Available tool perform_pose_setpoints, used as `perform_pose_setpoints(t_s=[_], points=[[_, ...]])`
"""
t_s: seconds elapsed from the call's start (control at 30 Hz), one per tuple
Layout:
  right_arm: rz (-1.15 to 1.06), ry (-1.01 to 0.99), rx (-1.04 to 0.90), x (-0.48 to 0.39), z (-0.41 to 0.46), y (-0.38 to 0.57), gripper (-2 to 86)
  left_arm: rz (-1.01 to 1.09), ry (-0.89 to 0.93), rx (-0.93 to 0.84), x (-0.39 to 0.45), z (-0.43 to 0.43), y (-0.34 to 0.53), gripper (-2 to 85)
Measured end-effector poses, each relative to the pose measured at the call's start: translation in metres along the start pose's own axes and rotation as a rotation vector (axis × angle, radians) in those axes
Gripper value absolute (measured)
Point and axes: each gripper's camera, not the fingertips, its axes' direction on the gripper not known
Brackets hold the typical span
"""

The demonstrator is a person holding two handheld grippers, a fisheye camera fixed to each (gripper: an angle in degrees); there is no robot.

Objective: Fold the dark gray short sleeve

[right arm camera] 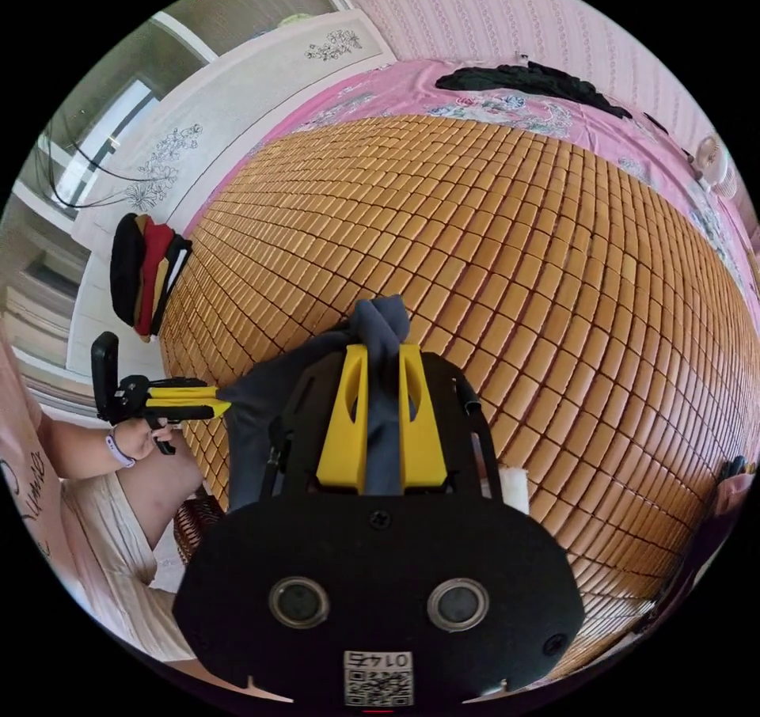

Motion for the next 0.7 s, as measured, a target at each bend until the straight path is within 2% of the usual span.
perform_pose_setpoints(t_s=[0.13,0.43,0.7], points=[[-0.042,-0.042,0.125,-0.017,-0.038,0.027,6.4,0.071,-0.028,0.053,0.003,-0.015,0.026,-0.4],[-0.044,0.048,0.319,-0.088,-0.127,0.098,6.2,0.25,0.027,0.214,0.019,-0.096,0.101,-0.8],[-0.116,0.066,0.517,-0.196,-0.192,0.127,6.1,0.302,0.02,0.465,0.03,-0.214,0.226,-0.9]])
